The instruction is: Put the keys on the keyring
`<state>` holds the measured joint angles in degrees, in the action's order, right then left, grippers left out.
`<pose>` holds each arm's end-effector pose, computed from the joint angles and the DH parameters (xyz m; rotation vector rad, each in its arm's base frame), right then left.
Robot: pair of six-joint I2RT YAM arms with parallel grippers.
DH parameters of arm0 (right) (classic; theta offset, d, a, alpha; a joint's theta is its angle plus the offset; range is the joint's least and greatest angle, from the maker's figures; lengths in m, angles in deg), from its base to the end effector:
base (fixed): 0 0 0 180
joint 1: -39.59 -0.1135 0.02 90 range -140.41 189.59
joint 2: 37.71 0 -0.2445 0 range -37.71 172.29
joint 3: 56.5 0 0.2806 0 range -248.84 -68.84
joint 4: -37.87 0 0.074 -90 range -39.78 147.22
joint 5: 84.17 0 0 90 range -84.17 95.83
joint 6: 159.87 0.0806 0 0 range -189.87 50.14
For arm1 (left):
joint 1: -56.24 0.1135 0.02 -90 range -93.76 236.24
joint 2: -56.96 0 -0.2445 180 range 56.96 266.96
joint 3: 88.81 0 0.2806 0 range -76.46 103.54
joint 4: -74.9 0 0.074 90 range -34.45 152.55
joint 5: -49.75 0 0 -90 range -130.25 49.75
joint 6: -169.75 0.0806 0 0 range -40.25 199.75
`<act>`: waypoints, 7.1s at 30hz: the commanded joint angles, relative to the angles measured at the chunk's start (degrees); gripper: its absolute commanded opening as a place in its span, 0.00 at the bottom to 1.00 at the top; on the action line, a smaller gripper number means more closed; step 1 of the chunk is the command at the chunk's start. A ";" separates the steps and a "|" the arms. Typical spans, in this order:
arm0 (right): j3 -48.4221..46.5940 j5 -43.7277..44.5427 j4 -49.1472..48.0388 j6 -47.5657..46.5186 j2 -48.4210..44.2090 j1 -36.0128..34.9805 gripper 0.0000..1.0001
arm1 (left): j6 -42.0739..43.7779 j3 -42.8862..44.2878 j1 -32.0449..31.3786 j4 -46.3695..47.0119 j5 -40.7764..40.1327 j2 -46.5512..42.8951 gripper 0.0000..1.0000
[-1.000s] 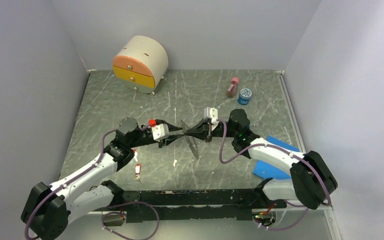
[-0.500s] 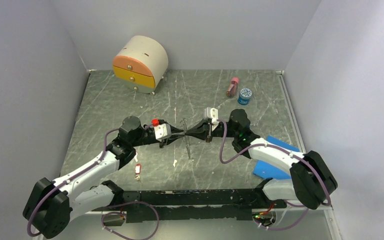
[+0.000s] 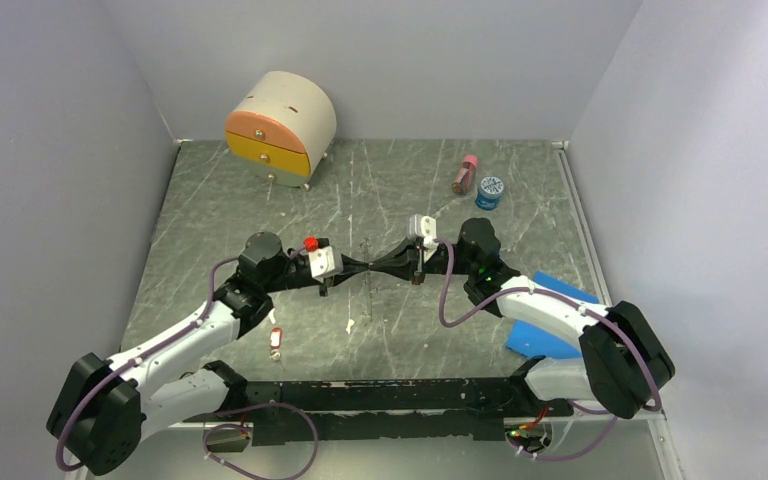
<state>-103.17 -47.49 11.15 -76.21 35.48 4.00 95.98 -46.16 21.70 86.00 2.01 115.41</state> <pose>0.2246 0.2403 0.2227 -1.2460 1.1335 1.1120 0.2125 -0.2121 0.2345 1.2024 1.2032 -0.8463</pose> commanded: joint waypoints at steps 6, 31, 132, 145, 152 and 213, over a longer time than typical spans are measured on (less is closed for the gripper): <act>-0.78 0.61 0.35 -2.14 -1.05 -0.53 0.20 | -1.04 2.93 -0.20 0.12 -0.71 -1.24 0.02; -2.99 2.80 8.33 -10.80 -1.03 -2.89 0.46 | 6.17 18.92 -0.20 -38.30 -12.60 2.67 0.03; -16.72 5.90 35.94 -16.82 4.51 -2.91 0.00 | 3.64 6.60 0.58 -23.35 -8.91 -5.97 0.41; -23.37 10.08 50.55 -21.49 5.77 -3.09 0.00 | 3.28 7.06 0.53 -22.95 -9.63 -2.81 0.40; -27.53 10.86 55.11 -20.07 8.53 -3.21 0.00 | 3.20 9.40 0.53 -27.24 -12.99 -0.82 0.41; -35.59 -5.37 59.92 -11.59 23.24 -2.77 0.00 | -5.55 4.85 0.50 -24.89 -18.55 -2.31 0.42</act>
<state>-139.89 -50.50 78.23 -90.92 59.36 1.59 96.35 -42.18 22.29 66.48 -9.38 117.25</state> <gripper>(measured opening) 0.010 0.410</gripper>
